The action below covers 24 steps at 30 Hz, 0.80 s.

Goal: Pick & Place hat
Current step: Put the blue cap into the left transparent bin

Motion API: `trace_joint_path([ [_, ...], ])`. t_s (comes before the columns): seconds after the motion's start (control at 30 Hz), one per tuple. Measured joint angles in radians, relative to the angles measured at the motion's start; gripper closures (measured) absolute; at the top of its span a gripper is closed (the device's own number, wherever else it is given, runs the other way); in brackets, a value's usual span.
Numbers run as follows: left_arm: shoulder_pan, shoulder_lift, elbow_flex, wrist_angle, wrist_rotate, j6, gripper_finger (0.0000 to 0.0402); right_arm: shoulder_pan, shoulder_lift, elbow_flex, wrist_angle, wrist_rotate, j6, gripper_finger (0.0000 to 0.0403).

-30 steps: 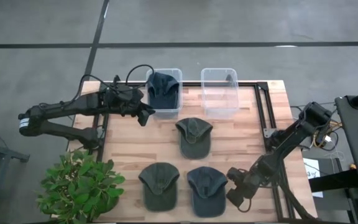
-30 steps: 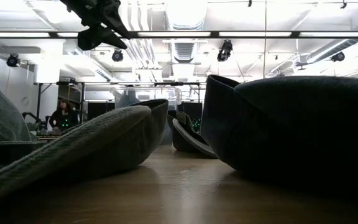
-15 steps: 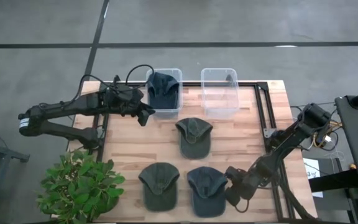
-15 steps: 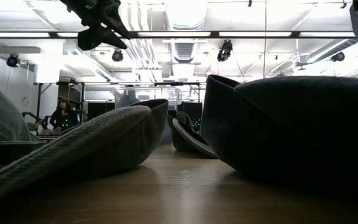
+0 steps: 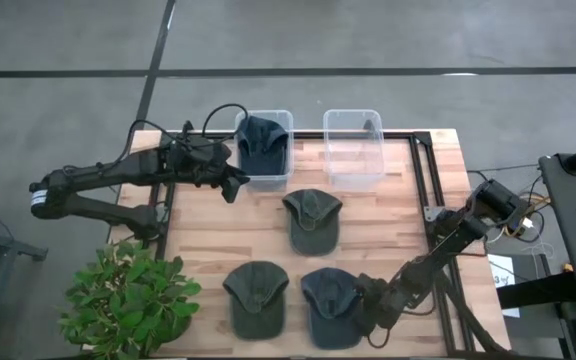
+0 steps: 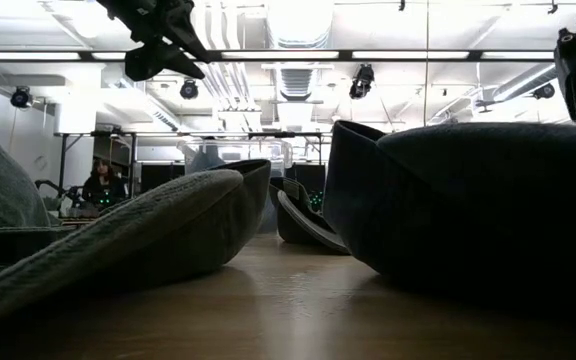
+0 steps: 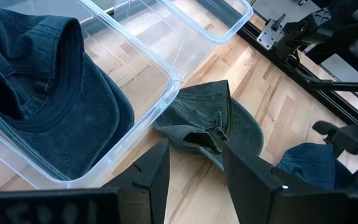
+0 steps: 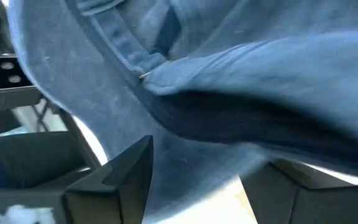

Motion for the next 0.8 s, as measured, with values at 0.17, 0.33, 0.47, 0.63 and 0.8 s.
trace_joint_path([
  [0.17,0.000,0.000,0.000,0.000,0.000,0.000,0.0262,0.001,0.052,0.001,0.056,0.004,0.030,0.0224],
  [0.33,0.000,0.000,0.000,0.000,0.001,0.000,0.0262,0.001,0.046,0.003,0.052,0.025,0.047,0.0321],
  [0.47,0.000,0.000,0.000,0.000,0.002,0.000,0.0262,0.000,-0.015,0.003,0.035,0.035,0.029,0.0383],
  [0.63,0.000,0.000,0.000,0.000,0.006,0.000,0.0262,0.002,-0.157,0.002,0.009,0.120,-0.040,0.0390],
  [0.8,0.000,0.000,0.000,0.000,0.006,0.000,0.0262,0.001,-0.333,0.053,-0.191,0.270,-0.188,0.0392],
])
